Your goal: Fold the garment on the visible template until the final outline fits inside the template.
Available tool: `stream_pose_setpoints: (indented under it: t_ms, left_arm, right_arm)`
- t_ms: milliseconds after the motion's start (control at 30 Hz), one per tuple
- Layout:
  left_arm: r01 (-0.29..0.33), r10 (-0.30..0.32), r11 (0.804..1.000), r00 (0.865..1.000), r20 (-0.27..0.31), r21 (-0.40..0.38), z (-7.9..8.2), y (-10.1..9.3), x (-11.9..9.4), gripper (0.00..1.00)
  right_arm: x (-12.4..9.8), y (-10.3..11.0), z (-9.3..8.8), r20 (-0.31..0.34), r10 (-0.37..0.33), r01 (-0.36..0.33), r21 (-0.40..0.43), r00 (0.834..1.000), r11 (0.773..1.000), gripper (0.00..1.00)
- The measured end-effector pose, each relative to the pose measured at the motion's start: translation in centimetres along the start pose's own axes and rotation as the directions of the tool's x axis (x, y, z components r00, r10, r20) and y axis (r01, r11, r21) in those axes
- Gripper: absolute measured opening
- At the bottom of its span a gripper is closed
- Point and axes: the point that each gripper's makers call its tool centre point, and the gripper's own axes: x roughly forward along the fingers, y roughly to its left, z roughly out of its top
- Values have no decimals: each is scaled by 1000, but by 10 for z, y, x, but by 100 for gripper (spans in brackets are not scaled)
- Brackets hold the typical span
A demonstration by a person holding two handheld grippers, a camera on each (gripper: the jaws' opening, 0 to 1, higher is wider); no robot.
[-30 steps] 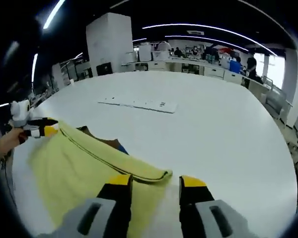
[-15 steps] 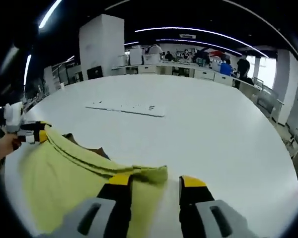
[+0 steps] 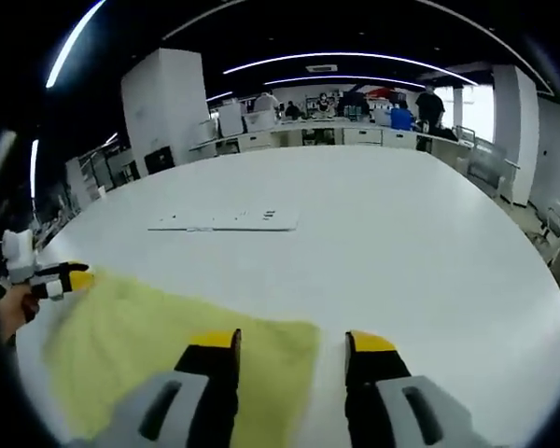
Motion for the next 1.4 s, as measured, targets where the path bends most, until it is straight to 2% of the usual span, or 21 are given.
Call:
stream_pose_setpoints:
  t_ms: [267, 500, 600, 767, 900, 1033, 1233, 1400]
  left_arm:
    - [50, -50, 999, 999, 17, 18, 8, -9, -25, 52]
    - [103, -105, 993, 994, 22, 59, 8, -18, -53, 65]
    - [119, -122, 989, 992, 35, 84, 9, -20, -66, 65]
    - [149, -153, 981, 988, 27, 122, 5, -22, -83, 66]
    - [212, -217, 972, 975, 43, 100, -1, -31, -99, 64]
    - [242, -245, 965, 969, 13, 103, -15, -37, -113, 65]
    - [255, -256, 959, 967, -5, 120, -27, -37, -130, 64]
    - [278, -275, 951, 960, -40, 135, -43, -43, -140, 58]
  right_arm:
    - [-22, 18, -3, -33, 76, -77, -11, 997, 997, 64]
    - [-45, 35, -15, -79, 136, -141, -72, 988, 987, 70]
    - [-56, 41, -18, -82, 157, -163, -67, 984, 984, 70]
    - [-72, 51, -20, -73, 200, -203, -35, 977, 979, 70]
    - [-89, 60, -28, -78, 223, -228, -50, 972, 972, 69]
    - [-101, 62, -36, -82, 225, -229, -49, 971, 972, 69]
    - [-120, 63, -47, -91, 228, -234, -55, 969, 971, 69]
    - [-137, 62, -65, -112, 235, -242, -48, 966, 969, 65]
